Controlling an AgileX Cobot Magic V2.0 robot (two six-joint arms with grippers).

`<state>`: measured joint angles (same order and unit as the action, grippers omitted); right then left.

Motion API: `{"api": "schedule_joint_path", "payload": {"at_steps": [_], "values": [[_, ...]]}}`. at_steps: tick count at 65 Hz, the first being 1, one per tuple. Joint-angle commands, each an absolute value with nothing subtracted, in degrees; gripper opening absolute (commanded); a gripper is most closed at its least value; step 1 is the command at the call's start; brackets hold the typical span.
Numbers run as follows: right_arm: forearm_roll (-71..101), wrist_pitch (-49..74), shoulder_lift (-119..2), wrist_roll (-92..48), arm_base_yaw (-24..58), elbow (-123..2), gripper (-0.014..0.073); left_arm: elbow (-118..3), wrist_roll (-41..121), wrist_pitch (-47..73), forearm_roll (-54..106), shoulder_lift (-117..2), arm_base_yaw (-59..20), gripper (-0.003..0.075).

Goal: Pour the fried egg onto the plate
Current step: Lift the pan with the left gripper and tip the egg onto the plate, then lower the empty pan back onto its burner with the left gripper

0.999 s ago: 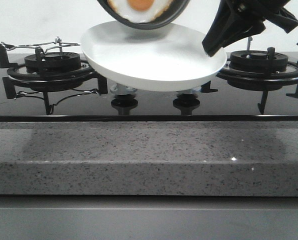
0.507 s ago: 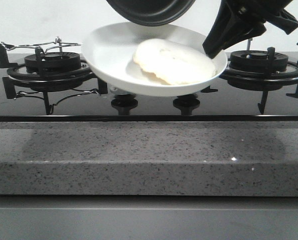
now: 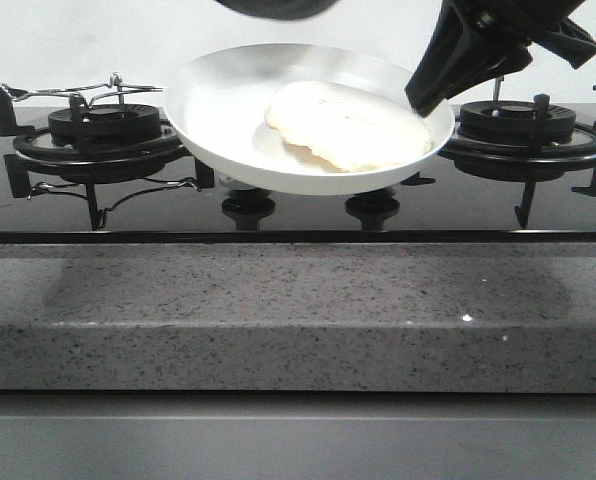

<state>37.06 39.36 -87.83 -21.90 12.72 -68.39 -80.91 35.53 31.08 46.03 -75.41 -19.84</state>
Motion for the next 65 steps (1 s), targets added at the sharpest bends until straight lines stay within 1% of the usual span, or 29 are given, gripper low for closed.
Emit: {"api": "schedule_joint_path", "payload": {"at_steps": [1,10,19,24,30,43,65], "values": [[39.7,37.1,-85.4,-22.1,12.7,-70.1,-0.0057,-81.7,34.6,29.8,58.1,-73.2,-14.0,-0.0019],[39.7,37.1,-85.4,-22.1,12.7,-70.1,-0.0057,-79.1,34.7,37.8,71.2,-74.7,-3.3,-0.0019],[39.7,37.1,-85.4,-22.1,12.7,-70.1,-0.0057,-76.3,35.1,50.0,86.4,-79.5,7.3,-0.0019],[39.7,37.1,-85.4,-22.1,12.7,-70.1,-0.0057,-75.8,35.3,56.6,93.9,-83.3,11.7,-0.0019],[39.7,37.1,-85.4,-22.1,12.7,-70.1,-0.0057,-75.7,35.3,61.0,99.2,-87.8,15.7,-0.0019],[39.7,37.1,-85.4,-22.1,12.7,-70.1,-0.0057,-75.7,35.3,63.2,103.8,-95.6,19.8,-0.0019],[39.7,37.1,-85.4,-22.1,12.7,-70.1,-0.0057,-75.7,35.3,61.8,105.3,-102.9,20.0,-0.0019]]}}
